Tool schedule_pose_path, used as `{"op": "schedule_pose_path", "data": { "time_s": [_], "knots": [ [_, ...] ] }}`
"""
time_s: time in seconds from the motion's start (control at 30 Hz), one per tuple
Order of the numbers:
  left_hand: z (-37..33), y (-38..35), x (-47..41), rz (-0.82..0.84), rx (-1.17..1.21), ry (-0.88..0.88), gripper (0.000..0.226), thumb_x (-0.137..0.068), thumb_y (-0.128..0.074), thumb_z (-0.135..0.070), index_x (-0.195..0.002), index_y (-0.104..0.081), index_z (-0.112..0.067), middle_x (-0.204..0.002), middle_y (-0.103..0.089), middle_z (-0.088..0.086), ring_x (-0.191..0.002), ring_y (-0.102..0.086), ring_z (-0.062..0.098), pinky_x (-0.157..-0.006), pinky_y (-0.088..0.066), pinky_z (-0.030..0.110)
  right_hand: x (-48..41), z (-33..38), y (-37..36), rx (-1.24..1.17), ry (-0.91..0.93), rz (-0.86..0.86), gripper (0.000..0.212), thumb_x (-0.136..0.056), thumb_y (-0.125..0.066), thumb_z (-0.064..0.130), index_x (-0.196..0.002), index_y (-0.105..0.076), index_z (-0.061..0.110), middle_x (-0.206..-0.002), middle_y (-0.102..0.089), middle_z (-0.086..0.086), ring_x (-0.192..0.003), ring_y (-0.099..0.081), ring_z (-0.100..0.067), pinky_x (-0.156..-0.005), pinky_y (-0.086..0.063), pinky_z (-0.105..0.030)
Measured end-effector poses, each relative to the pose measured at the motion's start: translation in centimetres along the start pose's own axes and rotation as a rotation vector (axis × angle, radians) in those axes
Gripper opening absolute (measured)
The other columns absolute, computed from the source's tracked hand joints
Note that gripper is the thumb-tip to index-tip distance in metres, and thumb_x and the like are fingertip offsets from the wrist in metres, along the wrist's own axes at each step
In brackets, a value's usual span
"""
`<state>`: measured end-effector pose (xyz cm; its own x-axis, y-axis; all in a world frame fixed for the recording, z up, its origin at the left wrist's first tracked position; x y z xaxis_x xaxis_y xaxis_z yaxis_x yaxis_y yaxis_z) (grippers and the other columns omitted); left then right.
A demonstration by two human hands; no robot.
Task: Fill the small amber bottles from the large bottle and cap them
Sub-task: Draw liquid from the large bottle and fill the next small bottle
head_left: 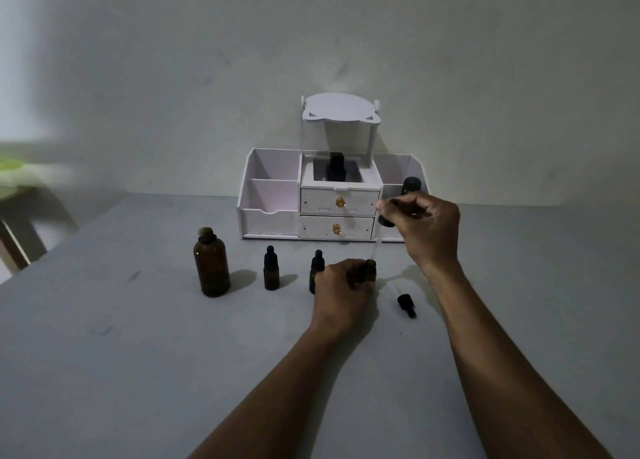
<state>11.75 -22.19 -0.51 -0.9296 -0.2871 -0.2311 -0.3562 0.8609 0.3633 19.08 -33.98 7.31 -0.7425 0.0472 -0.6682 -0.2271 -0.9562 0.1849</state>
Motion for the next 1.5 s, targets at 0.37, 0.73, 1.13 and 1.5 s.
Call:
{"op": "schedule_pose_path", "data": {
  "time_s": [0.37,0.73,1.13,1.5],
  "knots": [
    [0.0,5.8,4.7,0.022,-0.014,-0.066,0.046,-0.087,-0.072,-0.029,-0.13,-0.058,-0.03,-0.119,-0.063,-0.016,-0.1,-0.061,-0.003,-0.084,-0.054,0.012,0.8,4.1,0.6,-0.208,0.068,-0.155,0.006,-0.084,-0.079,0.018,-0.087,-0.075,0.017,-0.075,-0.073,0.004,-0.068,-0.07,-0.004,-0.069,-0.057,-0.021],
    [5.5,22.4,4.1,-0.542,-0.073,-0.064,0.035,-0.079,-0.081,-0.023,-0.112,-0.069,-0.026,-0.092,-0.07,-0.013,-0.081,-0.068,-0.004,-0.068,-0.056,0.014,1.9,11.5,-10.2,-0.499,0.113,0.032,0.007,-0.083,-0.079,0.008,-0.087,-0.075,0.004,-0.068,-0.073,0.013,-0.066,-0.072,-0.004,-0.066,-0.055,-0.016],
    [8.6,22.0,0.7,-0.209,-0.012,-0.053,0.058,-0.072,-0.085,-0.02,-0.126,-0.065,-0.026,-0.11,-0.072,-0.009,-0.102,-0.067,0.004,-0.085,-0.058,0.024,3.2,12.5,-16.3,-0.473,0.078,0.056,0.008,-0.085,-0.077,0.011,-0.091,-0.074,0.007,-0.076,-0.07,0.012,-0.069,-0.07,0.006,-0.068,-0.054,-0.011],
    [8.8,21.9,0.5,-0.215,0.01,-0.004,0.058,-0.076,-0.083,-0.021,-0.13,-0.062,-0.022,-0.11,-0.069,-0.007,-0.094,-0.065,-0.002,-0.07,-0.053,0.007,4.2,11.6,-19.0,-0.309,0.076,0.349,0.021,-0.086,-0.076,0.024,-0.099,-0.076,0.007,-0.083,-0.076,0.001,-0.074,-0.074,-0.005,-0.075,-0.061,-0.022]
  ]
}}
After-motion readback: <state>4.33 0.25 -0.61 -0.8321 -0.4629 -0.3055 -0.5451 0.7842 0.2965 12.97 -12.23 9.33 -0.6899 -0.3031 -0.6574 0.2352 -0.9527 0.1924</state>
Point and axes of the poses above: each hand's wrist, its own x-axis away from the middle knuckle, its own y-axis out of the back of the hand, z = x × y, the point moved 1 cm from there along -x, towards the middle knuckle
